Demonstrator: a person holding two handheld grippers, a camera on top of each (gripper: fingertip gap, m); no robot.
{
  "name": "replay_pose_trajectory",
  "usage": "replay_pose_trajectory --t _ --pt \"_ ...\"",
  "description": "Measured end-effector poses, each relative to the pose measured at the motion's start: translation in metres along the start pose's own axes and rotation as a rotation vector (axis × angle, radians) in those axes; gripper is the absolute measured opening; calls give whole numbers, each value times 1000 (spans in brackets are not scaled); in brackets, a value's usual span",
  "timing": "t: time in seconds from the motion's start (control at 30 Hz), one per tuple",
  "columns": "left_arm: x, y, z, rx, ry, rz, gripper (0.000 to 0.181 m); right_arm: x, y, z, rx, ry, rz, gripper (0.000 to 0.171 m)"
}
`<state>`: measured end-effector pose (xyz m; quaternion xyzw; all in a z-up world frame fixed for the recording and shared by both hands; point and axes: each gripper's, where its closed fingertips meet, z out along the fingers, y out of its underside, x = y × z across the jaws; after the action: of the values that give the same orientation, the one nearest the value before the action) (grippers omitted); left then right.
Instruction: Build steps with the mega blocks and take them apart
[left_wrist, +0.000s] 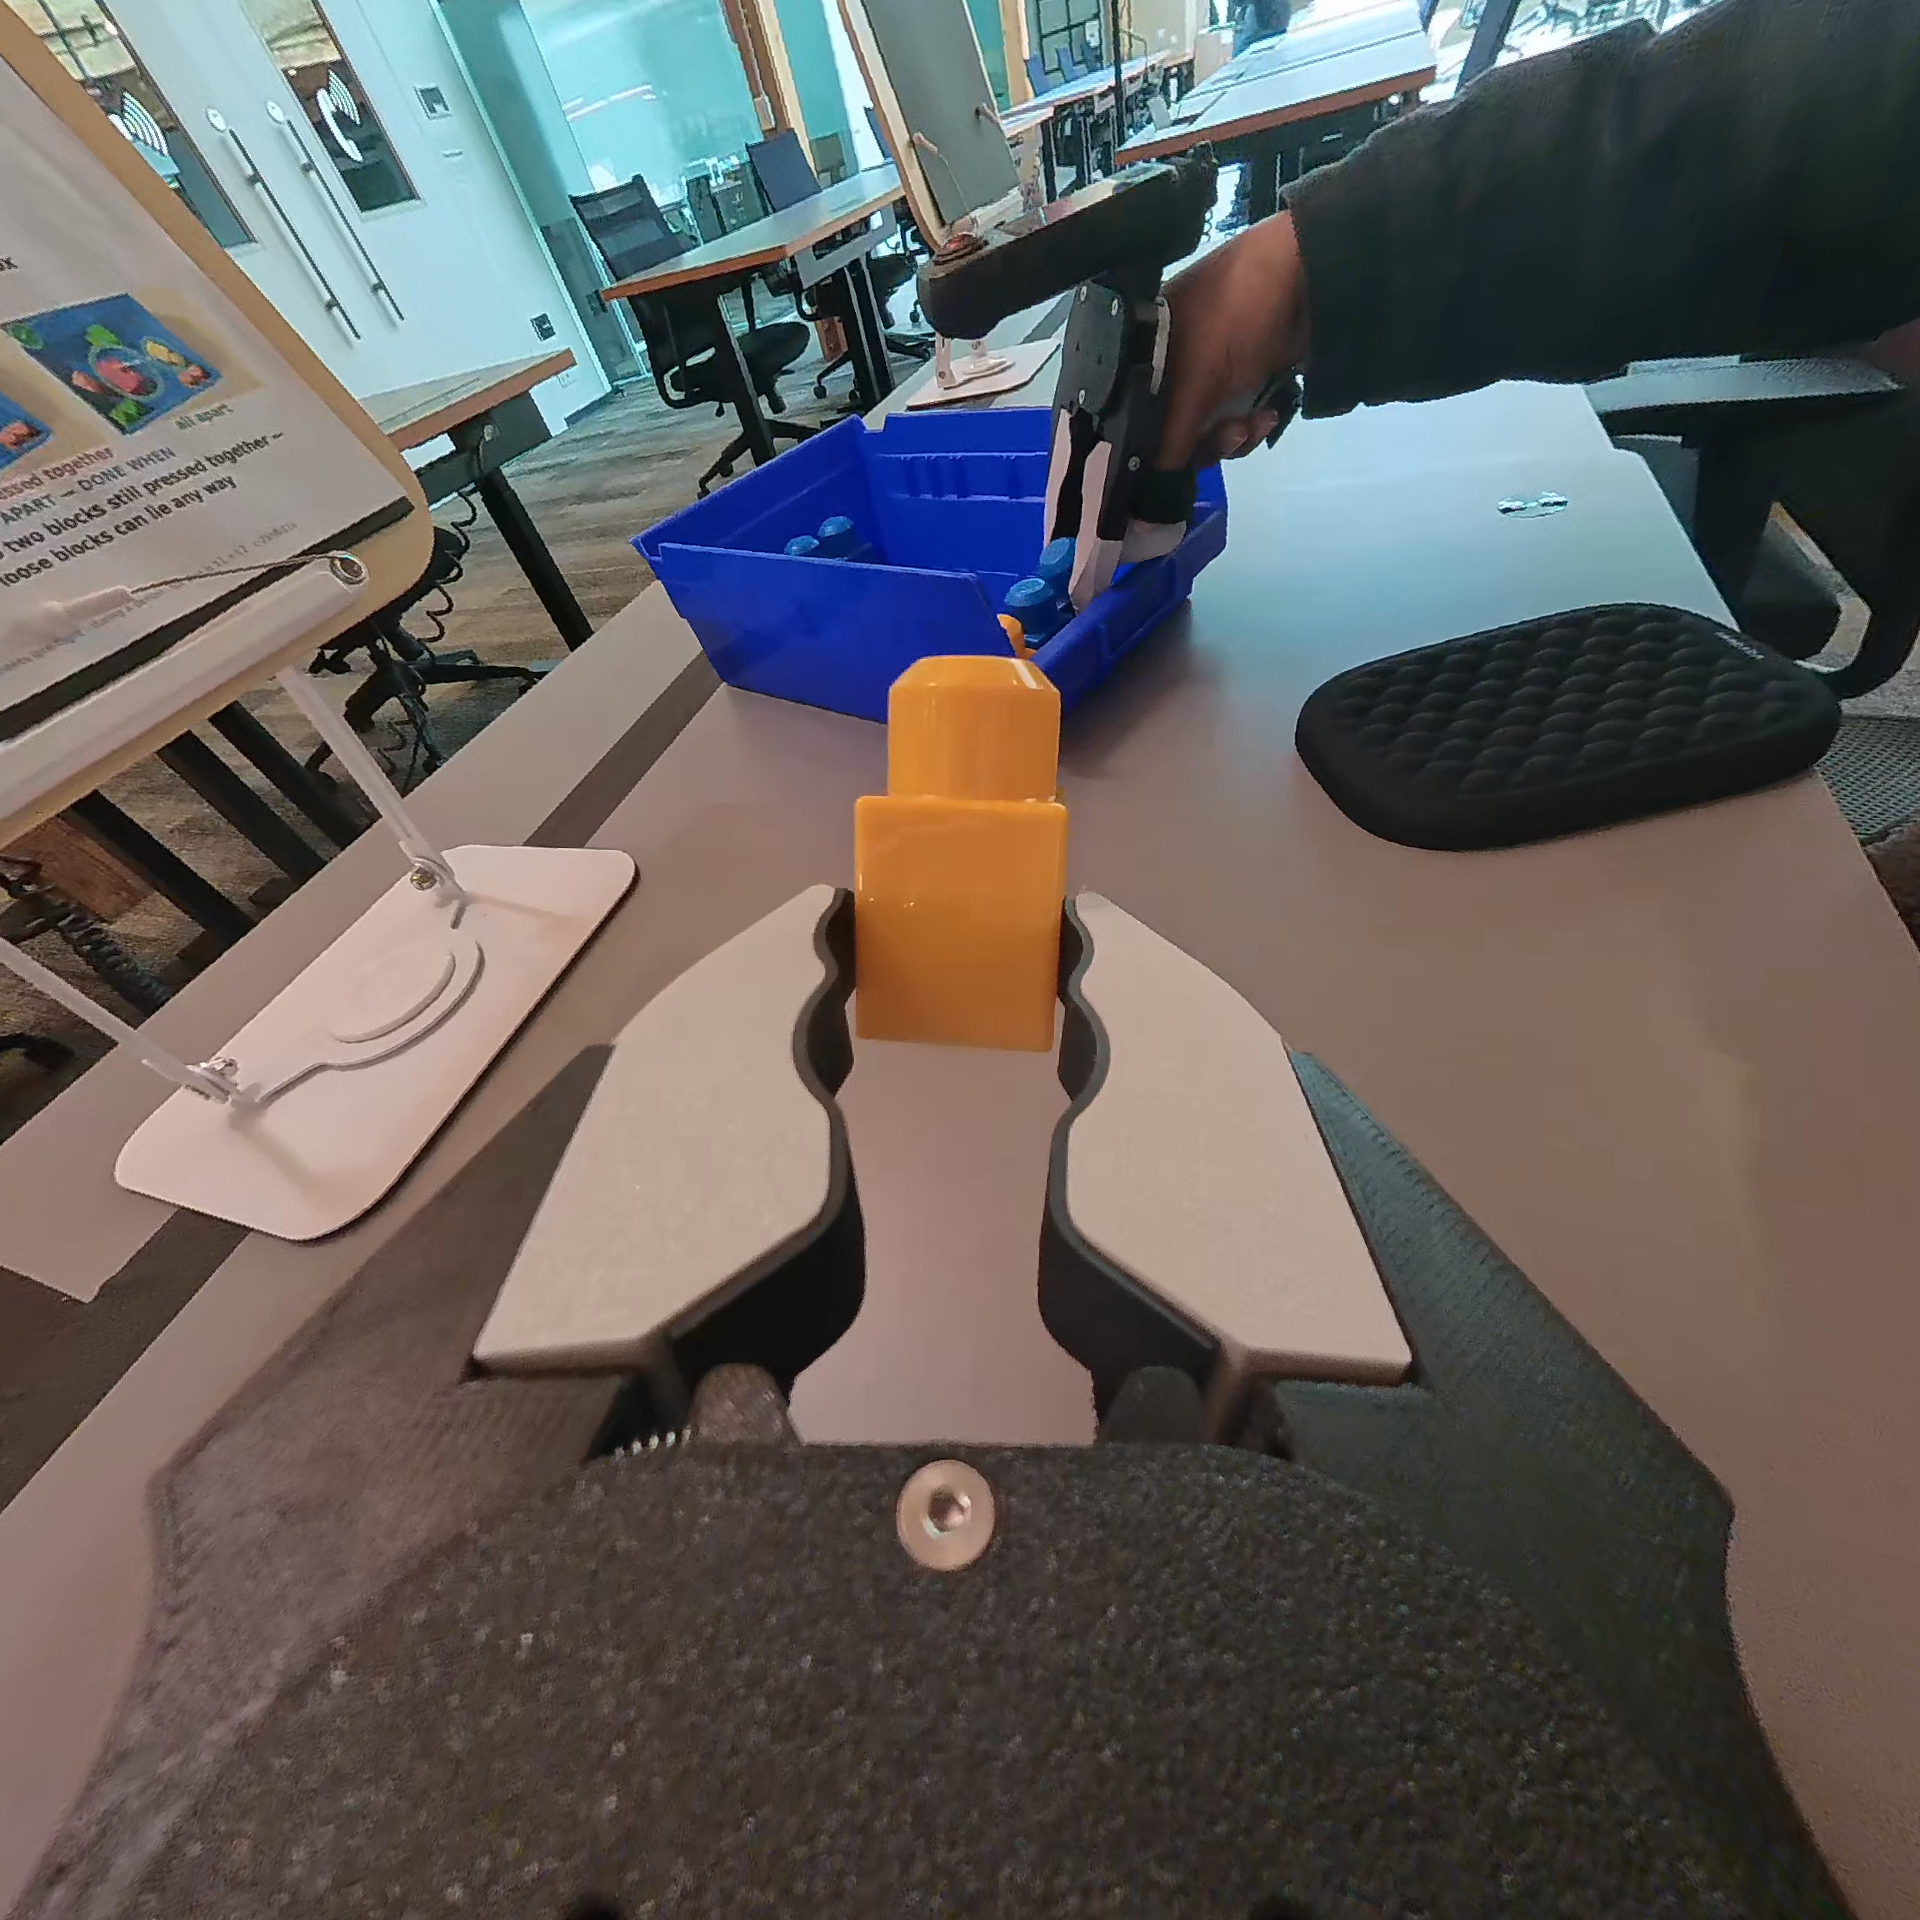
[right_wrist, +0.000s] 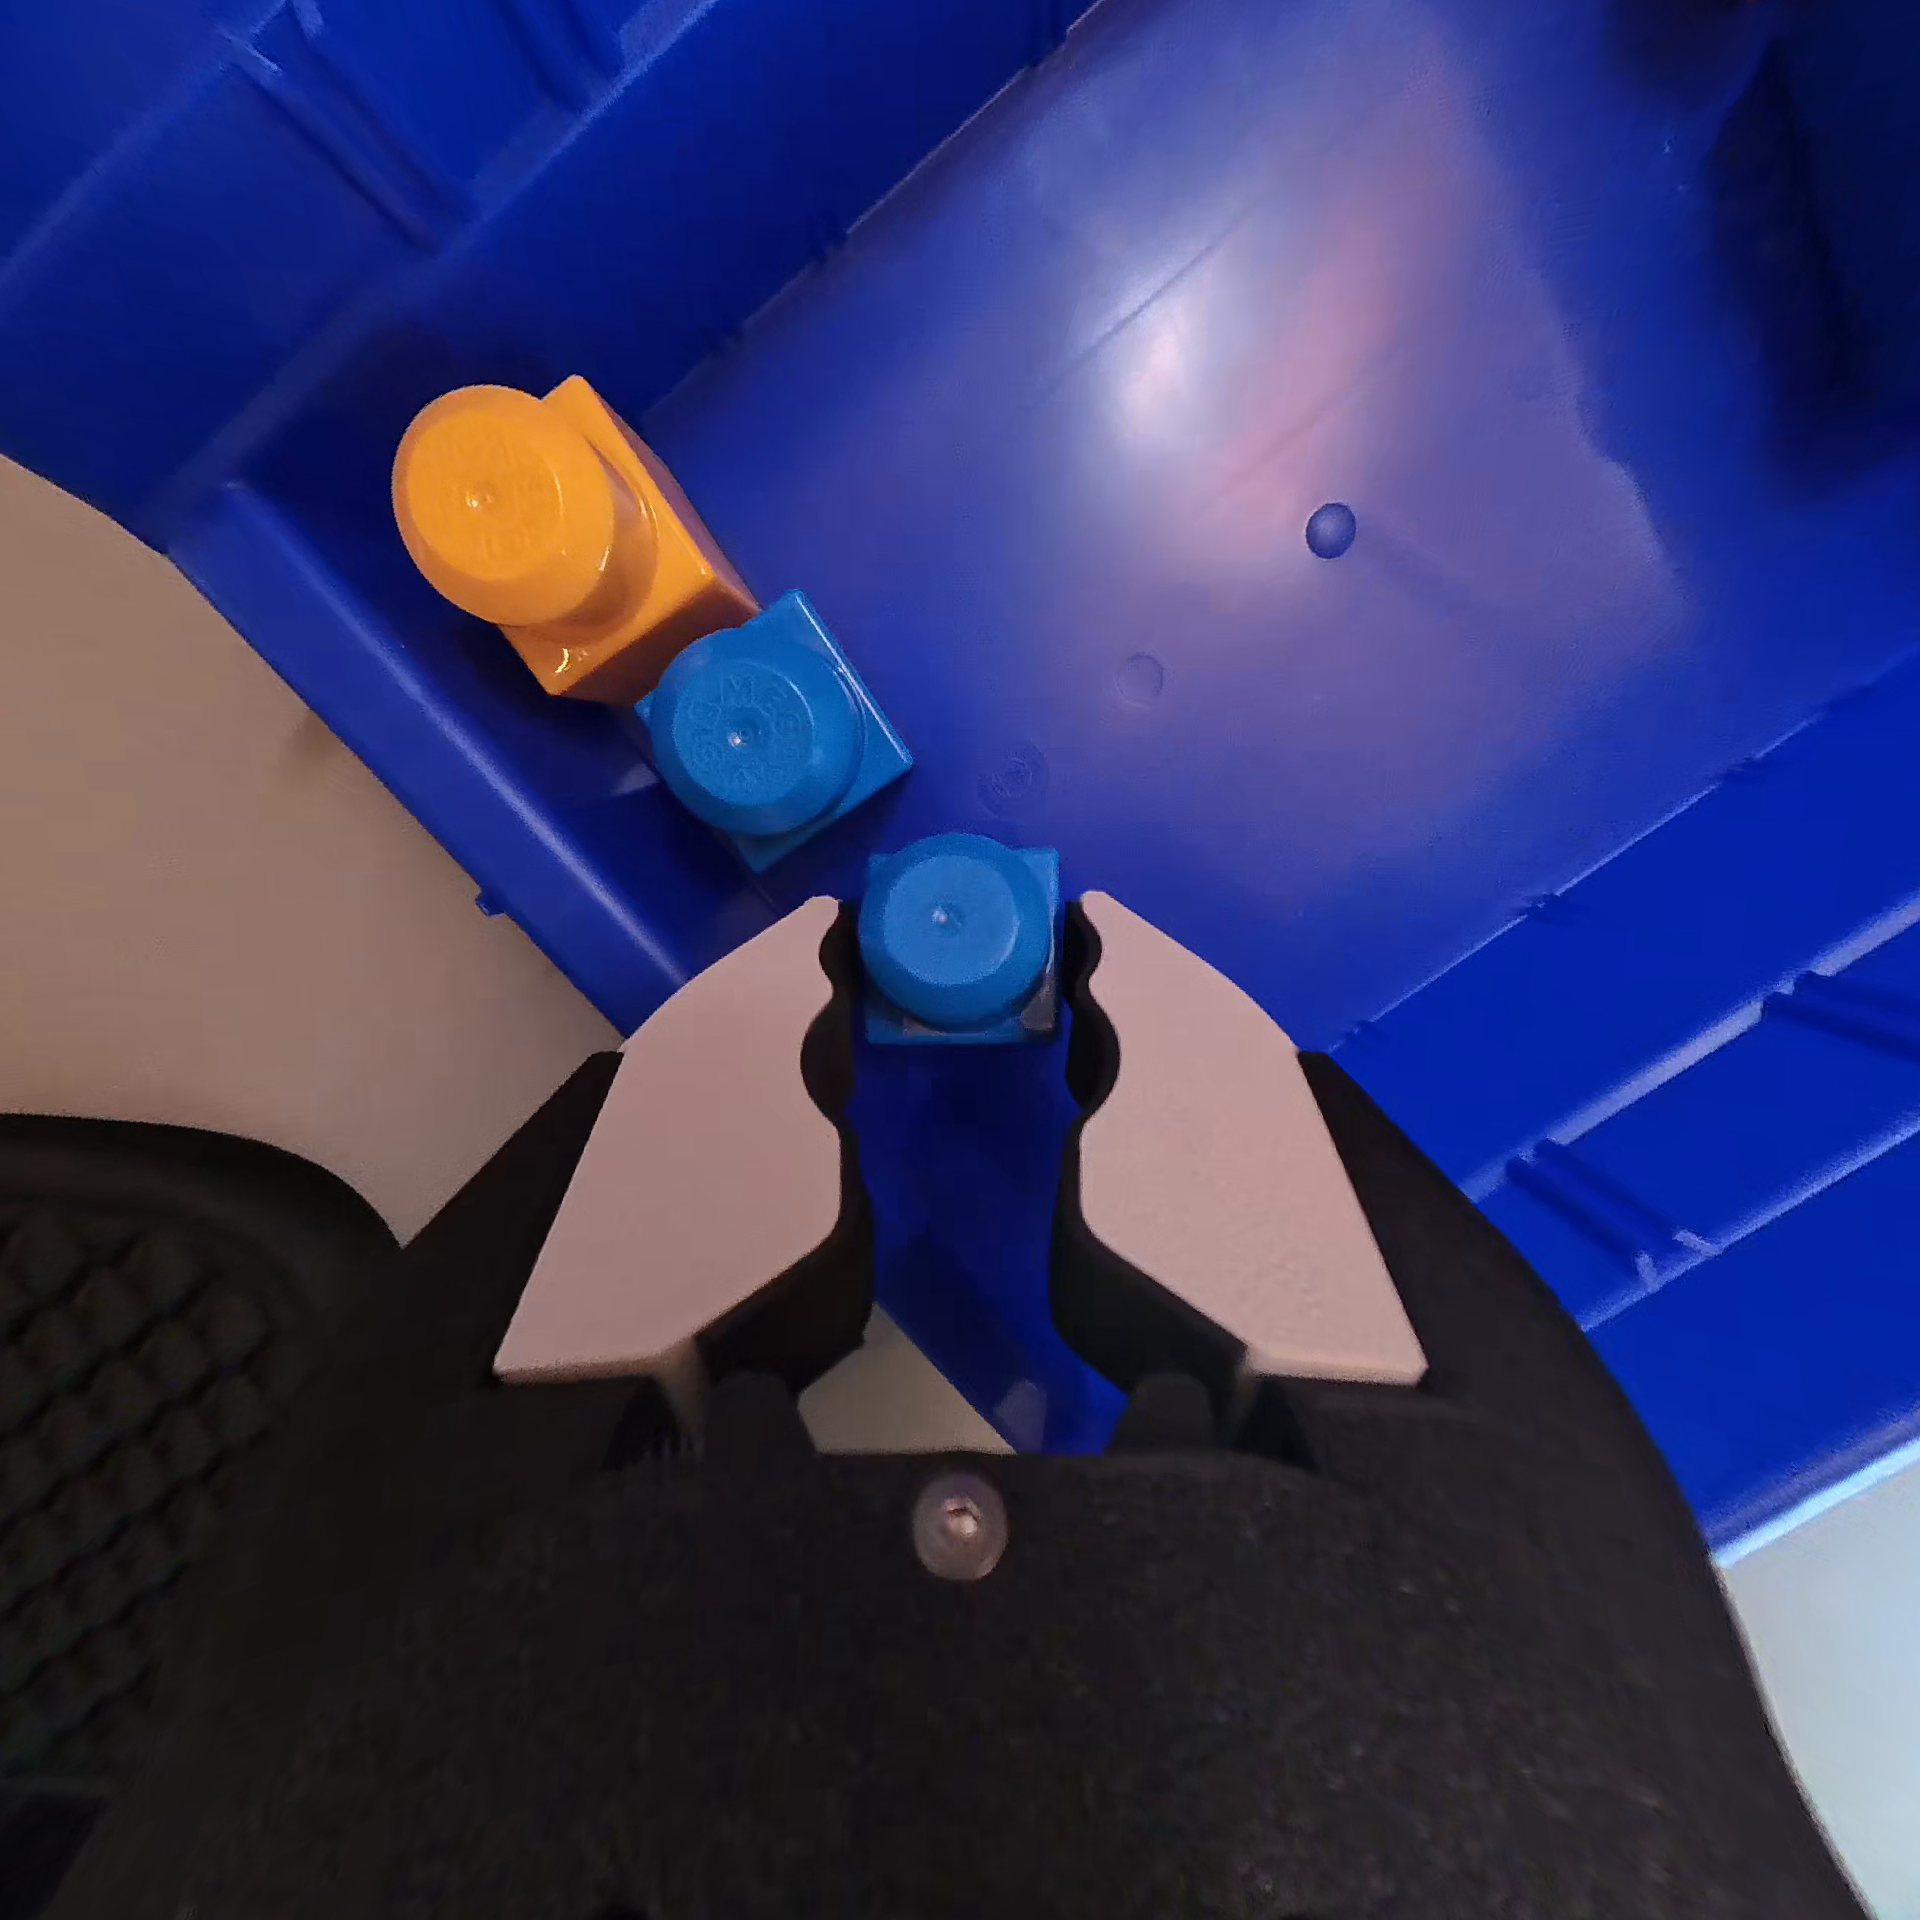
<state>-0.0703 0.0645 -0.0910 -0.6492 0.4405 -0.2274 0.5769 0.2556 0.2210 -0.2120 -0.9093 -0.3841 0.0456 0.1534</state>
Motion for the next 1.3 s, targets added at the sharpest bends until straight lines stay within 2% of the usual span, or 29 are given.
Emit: replay_pose_trajectory --t 0.2,0.5,0.67,0.7,0.73,0.93,1.07,1.3 --pt "0 0 0 0 0 0 37 3 4 -10 -52 20 -31 45" --pt "1 1 0 -7 2 4 37 12 10 -40 -207 41 -93 45" --pt "2 1 -1 -7 4 10 37 6 18 -29 -275 -6 -82 43" --pt "2 1 -1 -6 5 9 37 7 18 -25 -275 -5 -92 38" --pt "2 1 -2 -6 5 7 37 6 18 -23 -278 -11 -120 28" --pt "3 5 0 -15 12 4 37 -8 4 -24 -202 -108 -633 29" --pt "3 5 1 -10 16 -7 37 -12 2 -22 -247 -145 -710 29" --pt "2 8 0 -16 15 -10 37 -9 5 -18 -271 -154 -707 29"
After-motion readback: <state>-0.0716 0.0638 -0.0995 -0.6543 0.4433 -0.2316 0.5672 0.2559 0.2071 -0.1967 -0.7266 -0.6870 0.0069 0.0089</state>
